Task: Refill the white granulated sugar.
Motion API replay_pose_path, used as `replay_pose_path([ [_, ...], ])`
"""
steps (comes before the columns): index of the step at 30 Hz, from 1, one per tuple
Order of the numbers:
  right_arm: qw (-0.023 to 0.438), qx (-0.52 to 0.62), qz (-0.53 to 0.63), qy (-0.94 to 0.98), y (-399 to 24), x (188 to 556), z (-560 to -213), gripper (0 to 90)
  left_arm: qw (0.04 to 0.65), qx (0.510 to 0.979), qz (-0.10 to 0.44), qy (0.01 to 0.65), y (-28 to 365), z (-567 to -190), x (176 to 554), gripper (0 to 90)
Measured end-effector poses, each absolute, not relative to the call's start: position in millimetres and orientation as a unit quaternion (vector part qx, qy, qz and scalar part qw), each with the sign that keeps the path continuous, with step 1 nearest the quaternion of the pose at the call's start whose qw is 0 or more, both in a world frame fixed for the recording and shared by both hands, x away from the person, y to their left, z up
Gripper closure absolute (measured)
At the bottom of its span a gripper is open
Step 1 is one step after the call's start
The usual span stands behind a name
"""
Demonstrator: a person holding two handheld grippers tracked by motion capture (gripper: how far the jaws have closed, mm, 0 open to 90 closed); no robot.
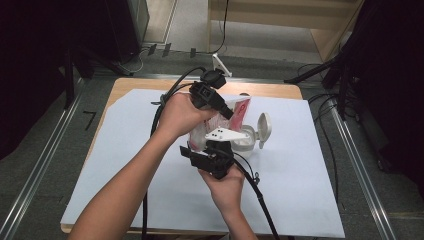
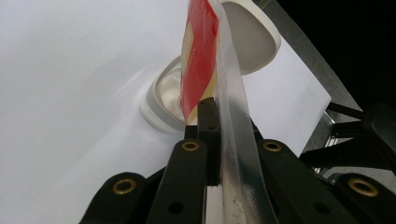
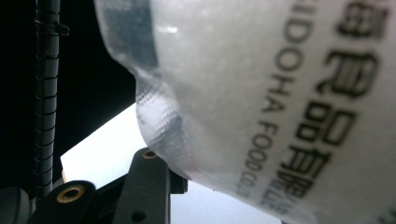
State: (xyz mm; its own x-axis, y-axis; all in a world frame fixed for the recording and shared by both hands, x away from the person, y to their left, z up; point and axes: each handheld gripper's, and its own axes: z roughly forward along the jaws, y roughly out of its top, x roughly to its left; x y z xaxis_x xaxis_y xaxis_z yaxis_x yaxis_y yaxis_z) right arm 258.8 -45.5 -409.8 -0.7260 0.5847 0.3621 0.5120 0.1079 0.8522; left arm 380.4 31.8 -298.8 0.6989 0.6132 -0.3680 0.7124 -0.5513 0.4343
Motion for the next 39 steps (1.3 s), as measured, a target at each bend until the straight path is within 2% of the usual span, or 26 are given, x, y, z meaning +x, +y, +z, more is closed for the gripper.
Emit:
replay_pose_path([
  [28, 0.044, 0.377, 0.555, 0.740, -54, 261, -408, 63.0, 0.288, 0.880, -0.083, 0.368, 18, -297, 384, 86.8],
  [39, 0.039, 0.380, 0.556, 0.738, -57, 261, -410, 65.1, 0.282, 0.883, -0.084, 0.366, 17, -299, 384, 86.5],
])
